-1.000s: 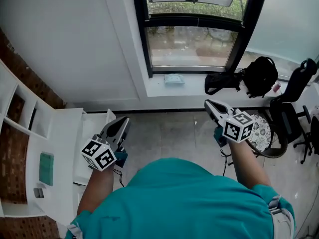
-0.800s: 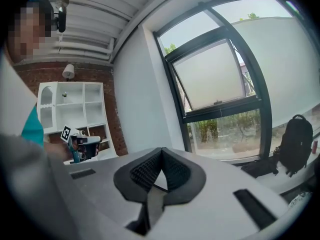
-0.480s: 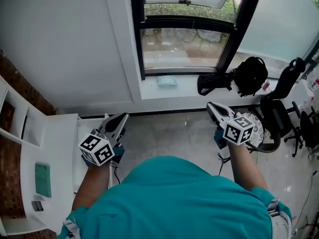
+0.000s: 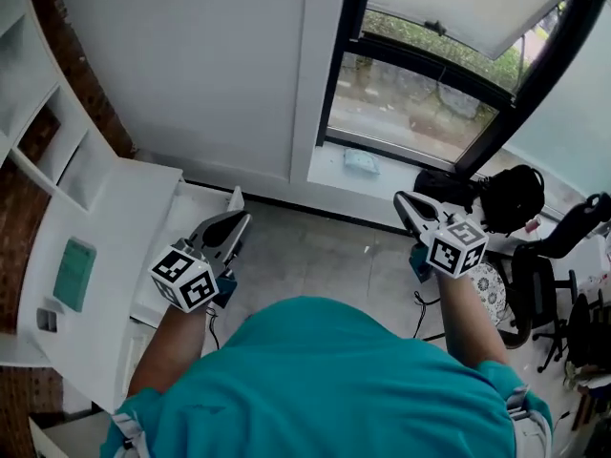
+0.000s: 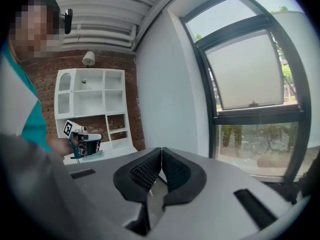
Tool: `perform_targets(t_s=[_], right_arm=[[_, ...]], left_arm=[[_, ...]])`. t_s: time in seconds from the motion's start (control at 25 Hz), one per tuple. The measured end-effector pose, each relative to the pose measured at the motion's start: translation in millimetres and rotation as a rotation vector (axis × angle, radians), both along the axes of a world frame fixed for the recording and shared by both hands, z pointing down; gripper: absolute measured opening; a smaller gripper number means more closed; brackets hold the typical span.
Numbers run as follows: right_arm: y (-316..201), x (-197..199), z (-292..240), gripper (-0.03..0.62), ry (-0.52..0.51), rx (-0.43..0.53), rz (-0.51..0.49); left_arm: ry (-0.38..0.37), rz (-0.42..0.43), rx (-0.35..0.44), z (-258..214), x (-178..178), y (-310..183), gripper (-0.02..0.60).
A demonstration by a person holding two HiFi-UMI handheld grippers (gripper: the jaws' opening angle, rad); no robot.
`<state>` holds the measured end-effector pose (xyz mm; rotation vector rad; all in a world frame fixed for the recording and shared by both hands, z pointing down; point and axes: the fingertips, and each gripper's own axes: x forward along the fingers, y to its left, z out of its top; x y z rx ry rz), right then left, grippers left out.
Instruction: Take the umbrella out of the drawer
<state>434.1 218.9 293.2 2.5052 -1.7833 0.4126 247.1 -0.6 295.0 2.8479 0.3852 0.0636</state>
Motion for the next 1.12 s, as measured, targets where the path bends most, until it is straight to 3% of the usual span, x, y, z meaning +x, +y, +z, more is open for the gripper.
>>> perform_targets(t_s=[0.2,0.28,0.48,0.68,0.92,1.12], right_arm=[[-106,-23,-2,0.026,0.051,-0.043,-0.282],[-149,-43,3,0.075,0.081,-0.076,-0.401],[-251,-117,25,0.149,0.171,-0.172,-0.73],[-330,-194,52,0.186,0.252,-0.245,-0.987],[-391,-290,112,0.222,0.466,-0.382,-1.315],[-412,-352,200,0.249,0.731,-0.56,-1.597]], left_arm=[[-0.023,-0.216,-0.022,14,-63,-46,0.015],[-0.033,-0.289,-0.036,22,-90,-65,0.015],[-0.067,-0.467,-0.069,47,-165,-103,0.015],[-0.086,-0.607,-0.104,68,-228,-133,0.015],[-0.111,-0.754,-0.156,100,-292,-161,0.015],[-0.148,-0.854,-0.225,133,-334,-171,0.015]])
